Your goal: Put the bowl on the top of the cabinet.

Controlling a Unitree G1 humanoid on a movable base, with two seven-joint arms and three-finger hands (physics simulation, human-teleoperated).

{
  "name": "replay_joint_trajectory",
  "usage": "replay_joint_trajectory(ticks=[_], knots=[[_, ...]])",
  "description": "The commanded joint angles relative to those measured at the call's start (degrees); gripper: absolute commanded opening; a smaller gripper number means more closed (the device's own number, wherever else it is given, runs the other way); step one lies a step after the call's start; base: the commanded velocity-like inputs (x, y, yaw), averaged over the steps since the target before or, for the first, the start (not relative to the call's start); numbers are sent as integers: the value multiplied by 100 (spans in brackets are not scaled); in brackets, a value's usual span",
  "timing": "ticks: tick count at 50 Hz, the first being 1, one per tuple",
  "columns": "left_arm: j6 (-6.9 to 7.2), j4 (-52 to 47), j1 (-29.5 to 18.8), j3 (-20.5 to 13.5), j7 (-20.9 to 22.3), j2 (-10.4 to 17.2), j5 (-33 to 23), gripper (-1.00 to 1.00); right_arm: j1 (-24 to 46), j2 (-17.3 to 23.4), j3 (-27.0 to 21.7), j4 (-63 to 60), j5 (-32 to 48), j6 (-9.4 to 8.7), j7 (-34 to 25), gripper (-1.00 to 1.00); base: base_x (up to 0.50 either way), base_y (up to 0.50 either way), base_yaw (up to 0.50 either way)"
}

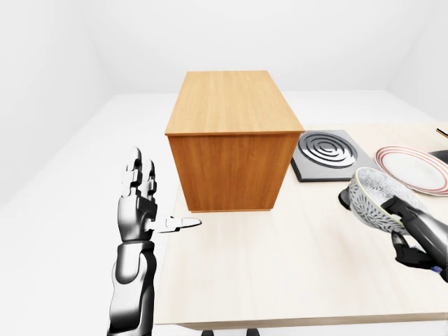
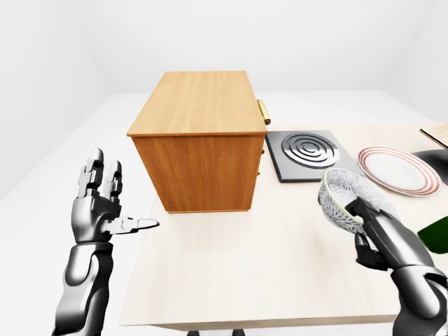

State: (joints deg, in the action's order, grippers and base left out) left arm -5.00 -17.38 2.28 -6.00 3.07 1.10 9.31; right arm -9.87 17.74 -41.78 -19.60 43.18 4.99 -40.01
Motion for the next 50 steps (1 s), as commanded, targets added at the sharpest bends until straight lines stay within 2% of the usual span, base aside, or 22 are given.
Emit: replay_joint_trajectory(ticks=[1,3,4,14,15,16,17,18,21,22,24,25,27,33,40,43,50], knots=[[0,-5,0,0,0,0,3,100,384,273,-293,-637,-286,1,1,-100,0,0,0],[0,-5,0,0,0,0,3,100,386,271,-294,-637,-285,1,1,-100,0,0,0],[0,-11,9,10,5,-3,0,100,693,621,-396,-861,-509,1,1,-100,0,0,0],[0,-12,10,10,6,-4,-1,100,710,651,-396,-876,-525,1,1,-100,0,0,0],[0,-11,16,18,14,-4,-2,100,4107,3242,1316,1723,-227,1,1,-100,0,0,0],[0,-6,10,17,14,-4,-2,100,4953,3542,1920,2678,-153,1,1,-100,0,0,0],[0,-5,9,17,15,-4,-2,100,5026,3588,1999,2786,-171,1,1,-100,0,0,0],[0,17,3,12,19,-3,1,100,5740,3630,2391,3483,-55,1,1,-100,0,0,0],[0,12,-9,3,13,2,9,100,7017,3630,2968,4964,350,1,1,-100,0,0,0],[0,-25,-10,6,5,4,9,100,7796,3581,3278,5900,684,1,77,-100,0,0,0],[0,-45,-5,9,4,2,9,100,8782,3480,3616,7206,1263,1,686,-100,0,0,0],[0,-45,-6,9,5,2,9,100,8893,3466,3612,7382,1360,1,758,-100,0,0,0],[0,43,-19,0,22,-2,17,100,9555,3348,3818,8249,1818,1,1277,-100,0,0,0],[0,44,-20,16,20,-2,9,100,10552,2997,4032,9197,2574,1,2076,-100,0,0,0],[0,61,-57,-11,18,14,37,100,10982,2652,4102,9549,3159,1,2605,-100,0,0,0],[0,54,-60,-12,15,15,37,100,11027,2617,4059,9571,3265,1,2621,-100,0,0,0],[0,9,-41,-9,16,15,39,100,11643,2192,4146,9713,3976,1,3079,-100,0,0,0]])
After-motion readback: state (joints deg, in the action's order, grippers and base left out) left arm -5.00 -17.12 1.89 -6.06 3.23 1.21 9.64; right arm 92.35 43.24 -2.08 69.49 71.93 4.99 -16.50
